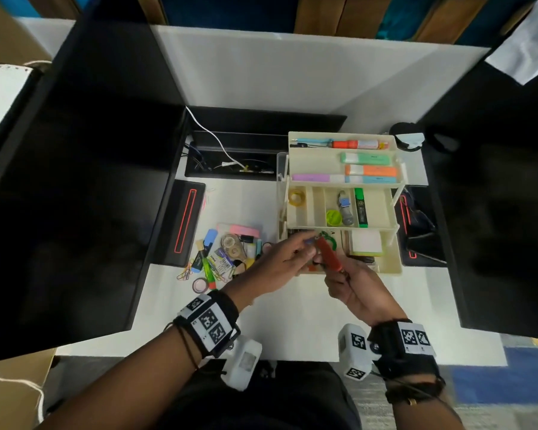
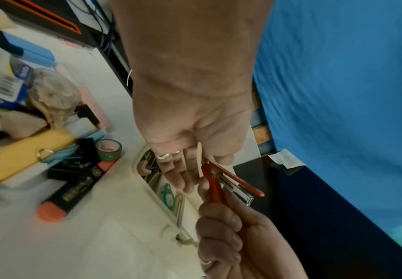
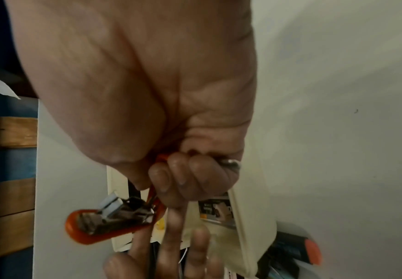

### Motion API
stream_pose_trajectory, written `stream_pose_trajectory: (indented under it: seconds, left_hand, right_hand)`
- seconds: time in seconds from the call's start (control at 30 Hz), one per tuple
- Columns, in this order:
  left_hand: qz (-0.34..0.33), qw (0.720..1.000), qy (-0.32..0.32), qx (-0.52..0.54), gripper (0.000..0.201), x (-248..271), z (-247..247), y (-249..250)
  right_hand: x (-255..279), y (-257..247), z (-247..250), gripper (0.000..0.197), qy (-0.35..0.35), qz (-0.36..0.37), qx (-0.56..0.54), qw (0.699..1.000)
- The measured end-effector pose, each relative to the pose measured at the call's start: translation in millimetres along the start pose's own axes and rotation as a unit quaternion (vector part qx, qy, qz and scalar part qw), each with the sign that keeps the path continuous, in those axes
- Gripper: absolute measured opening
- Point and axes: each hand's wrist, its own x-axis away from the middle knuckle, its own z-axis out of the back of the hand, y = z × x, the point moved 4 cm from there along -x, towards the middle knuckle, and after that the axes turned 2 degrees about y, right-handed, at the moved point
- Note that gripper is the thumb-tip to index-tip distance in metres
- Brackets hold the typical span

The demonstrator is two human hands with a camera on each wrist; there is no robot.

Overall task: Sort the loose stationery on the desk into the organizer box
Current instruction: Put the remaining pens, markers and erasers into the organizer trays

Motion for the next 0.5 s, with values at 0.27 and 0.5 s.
stream_pose_trajectory:
  seconds: [0.27, 0.5]
  left_hand:
    - [0.004, 0.996, 0.021, 0.084, 0.023, -9.4, 7.5, -0.2]
    - [0.029, 0.994, 0.063, 0.08, 0.035, -7.5, 15.6, -7.6]
  right_hand:
    - [3.9, -13.4, 0.8, 0.022, 0.05, 0.074, 0.185, 0.979]
    - [29.5, -44.8, -5.8, 0.028, 0.052, 0.277, 0.225, 0.933]
